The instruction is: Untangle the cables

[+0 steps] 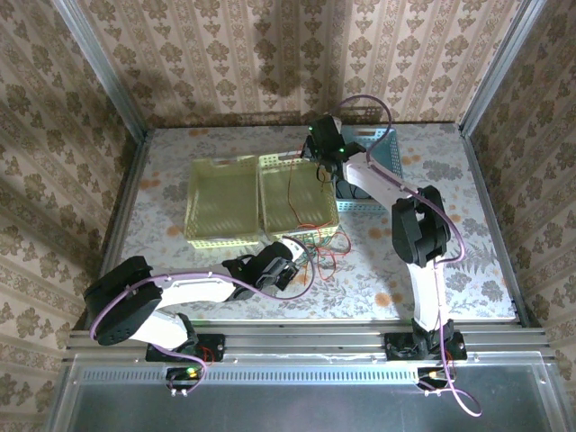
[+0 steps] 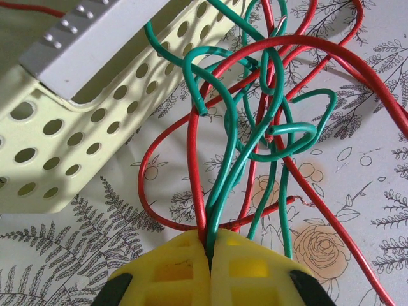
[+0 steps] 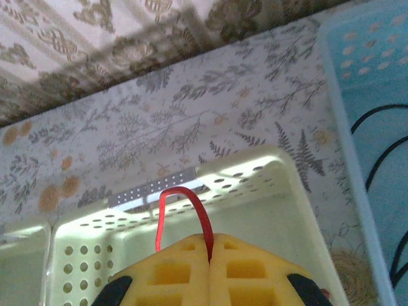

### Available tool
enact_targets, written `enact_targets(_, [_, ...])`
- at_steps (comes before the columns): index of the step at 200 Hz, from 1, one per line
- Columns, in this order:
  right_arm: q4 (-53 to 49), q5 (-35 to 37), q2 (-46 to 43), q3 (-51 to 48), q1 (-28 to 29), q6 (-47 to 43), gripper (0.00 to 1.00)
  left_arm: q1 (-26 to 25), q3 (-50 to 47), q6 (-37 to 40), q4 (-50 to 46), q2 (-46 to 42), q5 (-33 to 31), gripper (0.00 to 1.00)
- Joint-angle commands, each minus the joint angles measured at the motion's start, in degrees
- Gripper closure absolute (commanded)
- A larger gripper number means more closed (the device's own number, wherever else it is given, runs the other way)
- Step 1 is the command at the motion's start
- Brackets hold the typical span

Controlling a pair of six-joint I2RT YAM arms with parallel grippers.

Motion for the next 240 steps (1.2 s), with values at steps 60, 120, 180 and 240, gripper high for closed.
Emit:
enact_targets(60, [-6.64,-1.93,0.93,-6.89,1.79,1.23,1.00,-0.34,1.63,-0.67,-0.61,-0.77,-1.06,1.00])
enact_targets(120, [-0.25,-7.37,-8.74,-16.71,1.69,-1.88,0.58,-0.32,1.83,-0.37,-0.56,-1.73,-1.25,1.00])
enact_targets(180, [-3.30,-14.99,-26.00,-26.89,1.56,-14.77,0.51,-0.32,1.46,-0.27,0.09,-1.95,-1.11,1.00])
enact_targets(240, [-5.96,-30.62,-30.28,-36.27,2.43,-19.75,0.51,-0.32,1.28,0.31,1.22,-2.06,-0.03,1.00])
